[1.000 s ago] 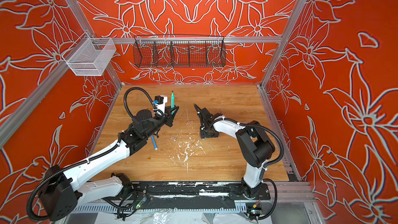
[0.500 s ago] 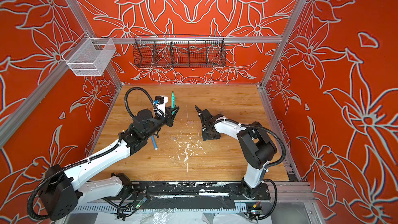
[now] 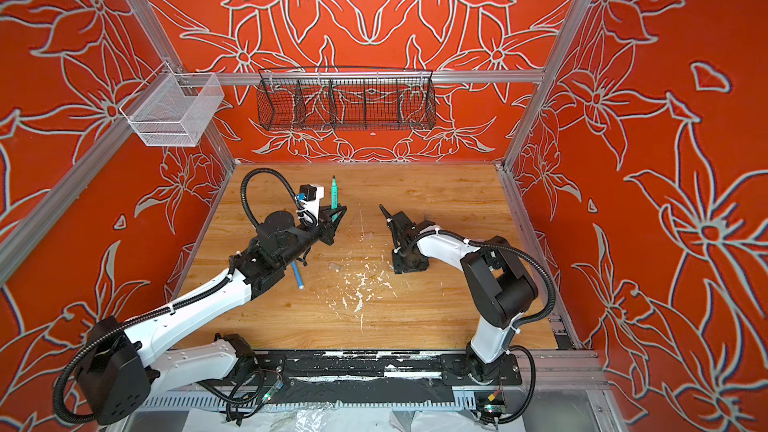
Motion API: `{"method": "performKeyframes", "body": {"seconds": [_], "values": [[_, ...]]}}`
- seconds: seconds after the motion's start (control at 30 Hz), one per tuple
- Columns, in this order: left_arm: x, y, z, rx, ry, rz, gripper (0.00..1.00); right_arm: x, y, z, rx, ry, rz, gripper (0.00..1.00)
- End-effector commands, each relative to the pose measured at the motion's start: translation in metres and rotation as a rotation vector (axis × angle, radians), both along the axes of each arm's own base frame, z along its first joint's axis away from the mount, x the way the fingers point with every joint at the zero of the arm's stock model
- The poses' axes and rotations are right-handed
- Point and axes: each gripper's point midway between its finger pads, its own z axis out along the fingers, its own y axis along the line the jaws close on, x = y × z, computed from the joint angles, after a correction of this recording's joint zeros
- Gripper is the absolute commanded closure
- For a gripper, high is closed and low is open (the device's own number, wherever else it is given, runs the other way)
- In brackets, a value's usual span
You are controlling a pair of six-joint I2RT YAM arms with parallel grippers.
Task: Insert the pens into the pen caps
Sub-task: 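Lower the right gripper and grasp the small translucent cap on the table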
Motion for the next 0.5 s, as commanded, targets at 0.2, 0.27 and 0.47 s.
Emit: {"method": "performKeyframes", "body": {"seconds": [0.2, 0.27, 0.47], "values": [[0.002, -0.003, 0.009, -0.022, -0.018, -0.013, 1.00, 0.012, 0.014, 0.039, 0.058, -0.027, 0.025, 0.51], [0.002, -0.003, 0.009, -0.020, -0.015, -0.011, 1.00, 0.017, 0.017, 0.043, 0.062, -0.034, 0.016, 0.52], [0.003, -0.005, 0.007, -0.024, -0.003, -0.016, 1.00, 0.032, 0.017, 0.037, 0.011, -0.017, -0.028, 0.58]]}}
